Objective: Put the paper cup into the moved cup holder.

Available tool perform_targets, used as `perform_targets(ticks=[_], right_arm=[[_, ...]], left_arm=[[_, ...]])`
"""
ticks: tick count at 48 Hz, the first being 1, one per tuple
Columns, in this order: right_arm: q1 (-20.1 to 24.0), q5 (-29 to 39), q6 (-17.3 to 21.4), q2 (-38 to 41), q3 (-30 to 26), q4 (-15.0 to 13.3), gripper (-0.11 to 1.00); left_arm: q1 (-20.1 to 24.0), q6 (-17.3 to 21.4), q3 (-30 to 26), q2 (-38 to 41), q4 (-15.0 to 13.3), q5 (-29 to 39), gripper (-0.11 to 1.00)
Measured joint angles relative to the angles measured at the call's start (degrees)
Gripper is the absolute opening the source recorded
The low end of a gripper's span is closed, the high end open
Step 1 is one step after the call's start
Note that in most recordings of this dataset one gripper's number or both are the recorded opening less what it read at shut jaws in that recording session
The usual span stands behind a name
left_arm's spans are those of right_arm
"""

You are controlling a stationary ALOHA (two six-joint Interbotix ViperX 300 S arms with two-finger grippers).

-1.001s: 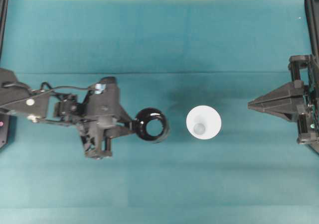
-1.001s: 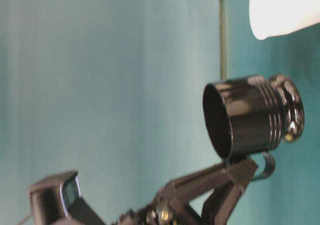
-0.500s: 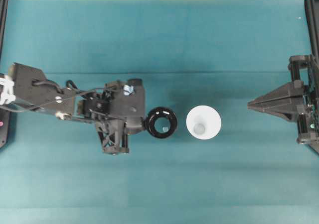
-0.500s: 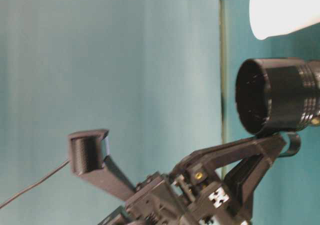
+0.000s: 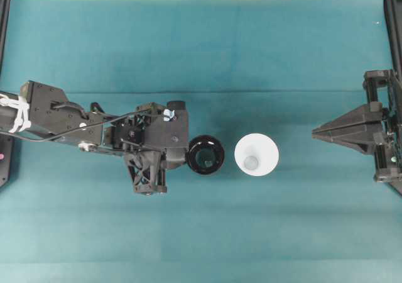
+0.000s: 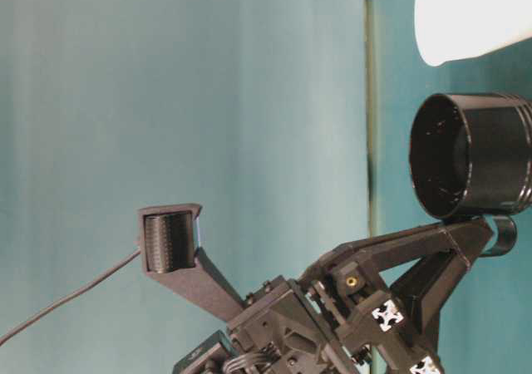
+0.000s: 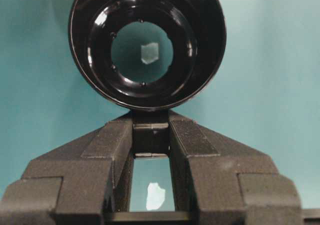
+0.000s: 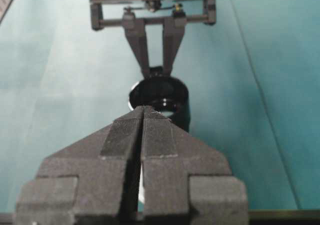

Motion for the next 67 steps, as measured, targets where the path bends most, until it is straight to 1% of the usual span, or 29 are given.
perform_targets(ticks=[13,46,56,58,60,62,64,67], right_arm=[[0.0,1.0,0.0,0.1,0.1,0.0,-0.04],[0.0,1.0,0.0,0.0,0.0,0.0,-0.04],[0.0,1.0,0.0,0.0,0.1,0.0,-0.04],[0.0,1.0,0.0,0.0,0.1,0.0,-0.04],[0.0,1.0,0.0,0.1,0.1,0.1,-0.04],[0.0,1.0,0.0,0.1,0.1,0.0,-0.04],[0.0,1.0,0.0,0.1,0.1,0.1,-0.04],[0.0,1.0,0.0,0.0,0.1,0.0,-0.04]], left_arm=[[0.0,0.1,-0.1,0.4,-0.1,-0.1,0.21],[-0.5,0.1,-0.4,2.0,-0.1,-0.8,0.21],[-0.1,0.2,-1.5,2.5,-0.1,-0.8,0.22],[-0.1,0.2,-1.6,2.5,-0.1,-0.7,0.26],[0.0,0.2,-1.7,2.7,-0.1,-0.6,0.35],[0.0,0.2,-1.8,2.7,-0.1,-0.4,0.46],[0.1,-0.2,-1.8,2.7,-0.1,0.1,0.59],[0.0,-0.3,-1.8,2.8,-0.1,0.8,0.74]])
